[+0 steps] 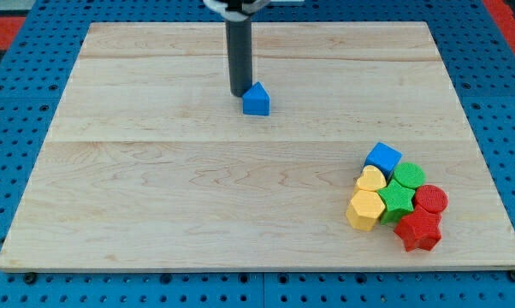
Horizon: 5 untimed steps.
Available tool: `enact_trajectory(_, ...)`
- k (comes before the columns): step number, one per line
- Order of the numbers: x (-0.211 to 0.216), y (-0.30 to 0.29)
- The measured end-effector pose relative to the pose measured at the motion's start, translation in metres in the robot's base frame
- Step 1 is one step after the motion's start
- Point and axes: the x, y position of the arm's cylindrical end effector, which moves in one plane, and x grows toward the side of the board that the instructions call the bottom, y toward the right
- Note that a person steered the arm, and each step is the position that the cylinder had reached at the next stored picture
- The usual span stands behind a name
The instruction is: Move the blue triangle towards the group of blocks
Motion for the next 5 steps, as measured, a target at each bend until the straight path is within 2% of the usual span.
enact_trajectory(1, 0.039, -0.008)
enact_trajectory(3, 0.025, -0.036)
enact_trajectory(5, -0.017, -0.012)
